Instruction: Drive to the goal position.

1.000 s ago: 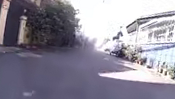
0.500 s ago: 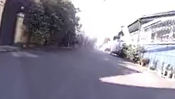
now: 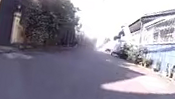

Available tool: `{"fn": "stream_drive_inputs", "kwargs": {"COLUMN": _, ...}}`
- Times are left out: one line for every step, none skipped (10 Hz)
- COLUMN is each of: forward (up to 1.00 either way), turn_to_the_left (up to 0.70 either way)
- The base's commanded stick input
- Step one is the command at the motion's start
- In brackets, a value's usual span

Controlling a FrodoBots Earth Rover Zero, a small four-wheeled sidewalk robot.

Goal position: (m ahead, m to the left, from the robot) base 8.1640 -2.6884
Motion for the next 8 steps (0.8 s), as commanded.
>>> {"fn": "stream_drive_inputs", "kwargs": {"forward": 0.70, "turn_to_the_left": 0.00}}
{"fn": "stream_drive_inputs", "kwargs": {"forward": 0.70, "turn_to_the_left": 0.00}}
{"fn": "stream_drive_inputs", "kwargs": {"forward": 0.70, "turn_to_the_left": 0.00}}
{"fn": "stream_drive_inputs", "kwargs": {"forward": 0.70, "turn_to_the_left": 0.00}}
{"fn": "stream_drive_inputs", "kwargs": {"forward": 0.70, "turn_to_the_left": 0.00}}
{"fn": "stream_drive_inputs", "kwargs": {"forward": 0.70, "turn_to_the_left": 0.00}}
{"fn": "stream_drive_inputs", "kwargs": {"forward": 0.70, "turn_to_the_left": 0.00}}
{"fn": "stream_drive_inputs", "kwargs": {"forward": 0.70, "turn_to_the_left": 0.00}}
